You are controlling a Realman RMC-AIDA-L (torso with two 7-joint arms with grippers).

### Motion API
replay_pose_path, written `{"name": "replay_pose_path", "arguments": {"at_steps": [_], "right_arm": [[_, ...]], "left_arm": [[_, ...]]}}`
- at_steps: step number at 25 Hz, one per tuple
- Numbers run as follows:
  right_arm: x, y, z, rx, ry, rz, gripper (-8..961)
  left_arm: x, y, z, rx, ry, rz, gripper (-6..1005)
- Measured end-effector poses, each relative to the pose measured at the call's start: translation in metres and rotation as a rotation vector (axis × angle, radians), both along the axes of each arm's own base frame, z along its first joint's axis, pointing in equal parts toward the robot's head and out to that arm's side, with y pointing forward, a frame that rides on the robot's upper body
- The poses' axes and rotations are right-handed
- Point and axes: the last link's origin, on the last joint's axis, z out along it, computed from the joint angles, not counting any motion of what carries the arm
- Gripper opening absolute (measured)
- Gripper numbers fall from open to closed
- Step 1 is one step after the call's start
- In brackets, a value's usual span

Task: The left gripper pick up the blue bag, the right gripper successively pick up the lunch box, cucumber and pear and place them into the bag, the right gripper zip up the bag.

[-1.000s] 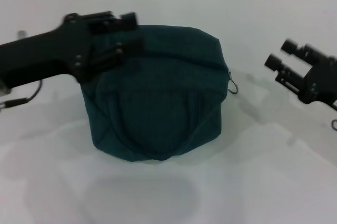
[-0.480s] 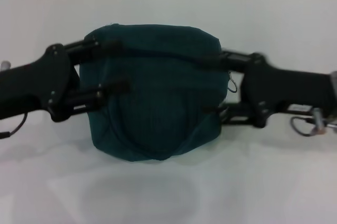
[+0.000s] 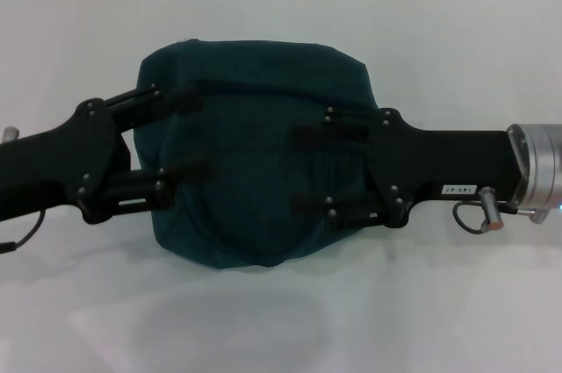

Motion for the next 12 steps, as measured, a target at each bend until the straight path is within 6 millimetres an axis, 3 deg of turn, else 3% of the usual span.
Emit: {"name": "replay_pose_path", "arguments": {"at_steps": [2,12], "right_arm": [[0.0,-0.001,0.001,-0.004,0.005,0.005,812],[-0.004,-0.007,0.007,-0.043,0.043,0.026,813]], "left_arm": [[-0.002,0.0,-0.002,-0.008,0.015,-0.005,875],[-0.003,0.0,-0.014,-0.068,0.087,-0.024,877]]}}
